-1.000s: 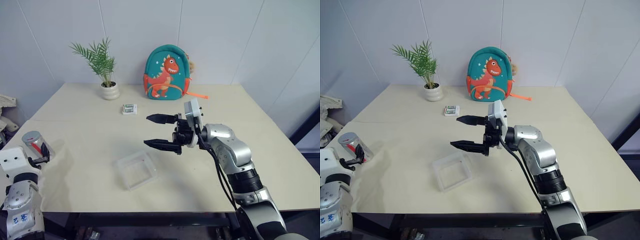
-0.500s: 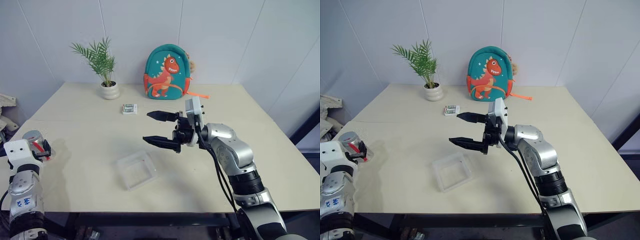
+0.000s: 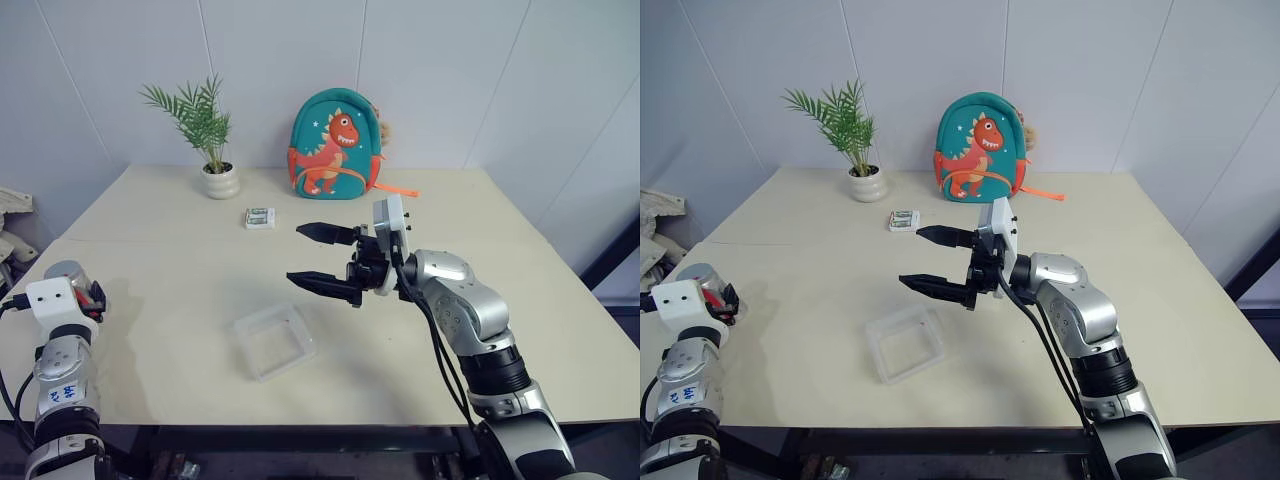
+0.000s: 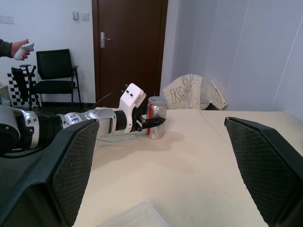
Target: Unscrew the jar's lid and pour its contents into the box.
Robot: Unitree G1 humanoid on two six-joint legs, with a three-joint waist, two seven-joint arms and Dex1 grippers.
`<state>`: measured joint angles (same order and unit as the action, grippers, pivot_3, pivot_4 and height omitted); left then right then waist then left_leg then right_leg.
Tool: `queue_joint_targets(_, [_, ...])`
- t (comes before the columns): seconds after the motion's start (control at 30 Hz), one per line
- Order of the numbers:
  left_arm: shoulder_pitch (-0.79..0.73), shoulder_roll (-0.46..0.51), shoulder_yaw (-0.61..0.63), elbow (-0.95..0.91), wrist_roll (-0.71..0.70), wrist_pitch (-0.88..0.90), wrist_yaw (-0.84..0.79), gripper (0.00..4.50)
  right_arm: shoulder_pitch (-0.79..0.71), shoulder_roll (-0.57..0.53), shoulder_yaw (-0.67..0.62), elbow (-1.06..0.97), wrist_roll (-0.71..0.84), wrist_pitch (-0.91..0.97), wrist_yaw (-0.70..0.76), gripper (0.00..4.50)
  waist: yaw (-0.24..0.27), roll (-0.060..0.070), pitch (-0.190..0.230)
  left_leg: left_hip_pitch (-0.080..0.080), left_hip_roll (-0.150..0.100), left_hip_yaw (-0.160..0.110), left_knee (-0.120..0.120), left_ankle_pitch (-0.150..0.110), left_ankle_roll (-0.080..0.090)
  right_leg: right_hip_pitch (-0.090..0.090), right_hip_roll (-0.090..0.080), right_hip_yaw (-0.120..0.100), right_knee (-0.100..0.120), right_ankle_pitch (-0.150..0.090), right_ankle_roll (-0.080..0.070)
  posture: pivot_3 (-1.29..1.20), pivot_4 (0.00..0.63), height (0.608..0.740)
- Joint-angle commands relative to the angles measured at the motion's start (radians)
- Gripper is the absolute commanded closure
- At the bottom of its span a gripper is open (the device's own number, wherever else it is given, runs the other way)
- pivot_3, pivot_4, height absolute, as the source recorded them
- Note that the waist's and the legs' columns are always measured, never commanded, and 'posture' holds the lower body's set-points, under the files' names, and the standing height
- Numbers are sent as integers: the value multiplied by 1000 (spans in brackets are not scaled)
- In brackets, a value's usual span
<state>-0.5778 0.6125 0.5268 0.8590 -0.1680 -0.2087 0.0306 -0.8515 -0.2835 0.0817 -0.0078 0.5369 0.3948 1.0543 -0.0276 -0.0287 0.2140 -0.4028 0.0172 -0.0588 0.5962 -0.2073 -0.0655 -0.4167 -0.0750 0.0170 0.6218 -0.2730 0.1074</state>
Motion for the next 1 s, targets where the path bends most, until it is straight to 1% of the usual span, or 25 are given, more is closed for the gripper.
queue_joint_targets(0.03, [-20,29,4,17,-9,-35,7,2515,-1,-3,-19,-36,17,-7,-7,0,0,0,0,0,0,0,0,0,0,0,0,0,0,0,0,0,150,740])
queue_joint_targets(0.07, [-23,30,3,24,-11,-39,5,2587,-1,-3,-19,-34,17,-8,-8,0,0,0,0,0,0,0,0,0,0,0,0,0,0,0,0,0,150,740])
queue_joint_targets(0.13, [-24,23,13,16,-31,-47,-11,2587,1,-3,-21,-32,18,-5,-11,0,0,0,0,0,0,0,0,0,0,0,0,0,0,0,0,0,150,740])
queue_joint_targets(0.2, [-15,9,16,-50,-69,-50,-67,2587,14,-7,-23,-39,19,1,-17,0,1,0,0,0,0,0,0,0,0,0,0,0,0,0,0,0,150,740])
queue_joint_targets(0.27, [11,1,0,-169,-98,-27,-125,2587,24,-12,-23,-49,21,6,-22,0,1,0,0,0,0,0,0,0,0,0,0,0,0,0,0,0,150,740])
queue_joint_targets(0.3, [29,-6,-1,-247,-137,5,-166,2587,29,-14,-23,-57,22,11,-26,0,1,0,0,-1,0,0,0,0,0,0,0,0,0,0,0,0,150,740])
queue_joint_targets(0.43, [117,-12,-11,-565,-285,169,-306,2587,44,-21,-19,-100,28,40,-49,0,-2,0,0,-2,0,0,0,0,0,0,-1,0,-1,0,0,0,150,740])
queue_joint_targets(0.47, [134,-10,-16,-618,-309,205,-329,2587,47,-23,-18,-108,29,46,-53,0,-2,0,0,-1,0,0,-1,0,0,0,-1,1,-1,0,0,0,150,740])
queue_joint_targets(0.57, [205,27,-82,-840,-439,374,-495,2587,55,-28,-16,-158,45,93,-82,0,-3,0,0,-1,1,0,-1,0,0,-1,0,1,-1,0,-1,0,150,740])
queue_joint_targets(0.63, [242,60,-134,-930,-477,449,-591,2587,56,-29,-16,-187,57,123,-100,0,-2,0,0,-1,1,0,-1,0,0,-1,0,1,-1,-1,-1,0,150,740])
queue_joint_targets(0.7, [262,85,-186,-992,-510,516,-675,2587,54,-27,-16,-222,78,166,-126,0,-2,0,0,-1,1,0,-1,0,0,-1,0,1,-1,-1,-2,0,150,740])
queue_joint_targets(0.77, [251,93,-235,-1017,-527,560,-739,2587,53,-23,-22,-258,106,222,-166,0,-2,0,0,0,1,0,-1,0,0,-1,0,1,-1,-2,-4,0,150,740])
queue_joint_targets(0.87, [199,80,-302,-1014,-522,592,-807,2587,57,-25,-16,-305,127,281,-213,0,-1,0,0,0,1,0,-1,0,0,-1,0,1,-1,-3,-6,0,150,740])
queue_joint_targets(1.0, [123,44,-384,-972,-482,595,-865,2587,45,-18,21,-347,106,343,-286,0,-1,0,0,-1,1,0,-1,0,0,-1,0,1,-2,-3,-6,0,150,740])
